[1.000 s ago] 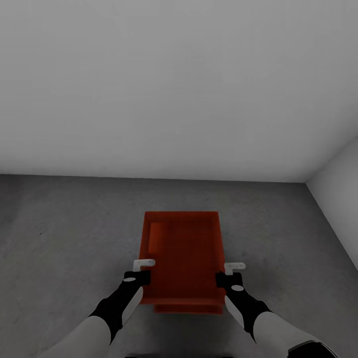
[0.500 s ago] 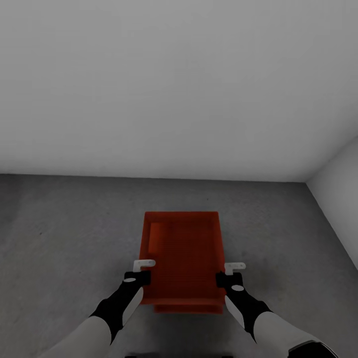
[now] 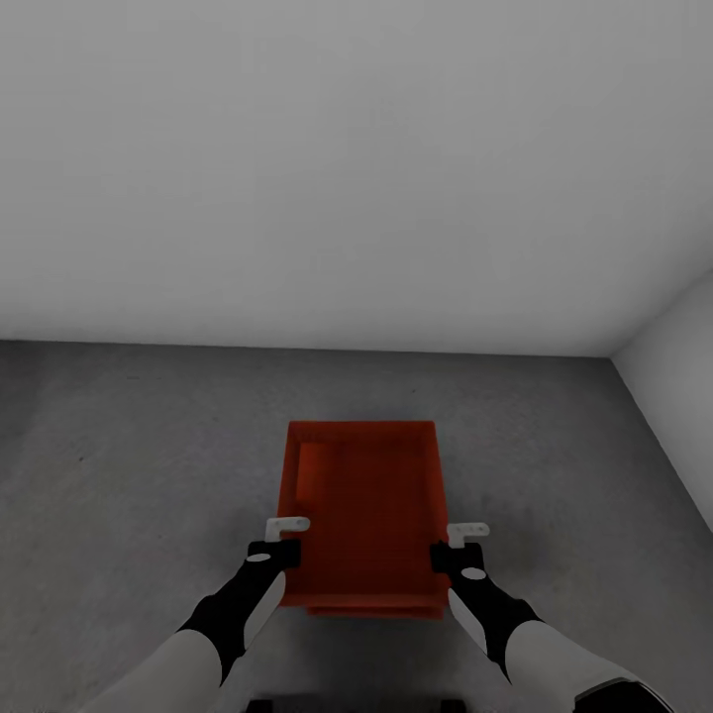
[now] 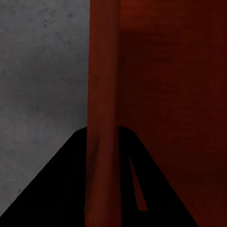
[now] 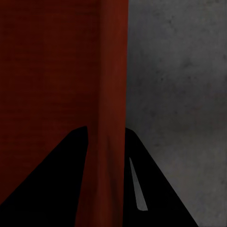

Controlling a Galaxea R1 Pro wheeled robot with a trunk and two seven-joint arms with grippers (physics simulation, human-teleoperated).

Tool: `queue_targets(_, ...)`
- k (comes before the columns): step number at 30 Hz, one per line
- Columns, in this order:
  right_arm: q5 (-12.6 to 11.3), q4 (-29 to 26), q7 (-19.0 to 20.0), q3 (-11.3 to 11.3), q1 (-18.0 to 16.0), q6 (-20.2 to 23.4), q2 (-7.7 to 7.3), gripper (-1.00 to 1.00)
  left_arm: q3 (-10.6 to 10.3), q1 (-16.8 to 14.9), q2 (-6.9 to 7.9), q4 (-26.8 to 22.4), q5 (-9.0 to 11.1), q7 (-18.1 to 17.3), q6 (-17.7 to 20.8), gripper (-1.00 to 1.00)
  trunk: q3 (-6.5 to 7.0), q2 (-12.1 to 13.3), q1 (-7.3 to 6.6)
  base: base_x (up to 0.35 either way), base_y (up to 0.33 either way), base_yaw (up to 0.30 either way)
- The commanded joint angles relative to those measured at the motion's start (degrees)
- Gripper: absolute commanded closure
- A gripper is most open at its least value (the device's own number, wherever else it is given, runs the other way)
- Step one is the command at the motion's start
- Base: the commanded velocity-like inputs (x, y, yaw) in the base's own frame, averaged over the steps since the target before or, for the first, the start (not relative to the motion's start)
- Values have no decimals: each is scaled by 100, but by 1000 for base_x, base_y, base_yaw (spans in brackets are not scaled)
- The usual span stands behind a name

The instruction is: Move the two storage containers from the living room to the garage. In the garage, place one container on the floor and stack the other container on top of it (either order is fine).

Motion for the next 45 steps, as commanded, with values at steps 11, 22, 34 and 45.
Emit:
queue_targets(11, -86, 17, -8, -132, 1, -49, 86, 100, 69, -3, -2, -171, 231, 148, -243, 100, -59, -3, 0, 0, 0, 0)
queue_targets(22, -86, 17, -8, -132, 1, -51, 86, 100, 69, -3, 3, -174, 231, 148, -243, 100, -61, -3, 0, 0, 0, 0)
queue_targets(34, -86, 11, -8, -132, 1, -51, 81, 100, 69, -3, 1, -176, 231, 148, -243, 100, -61, -3, 0, -74, -63, 0)
queue_targets(45, -81, 11, -8, -132, 1, -51, 78, 100, 69, -4, 1, -173, 231, 148, -243, 100, -61, -3, 0, -11, -9, 0)
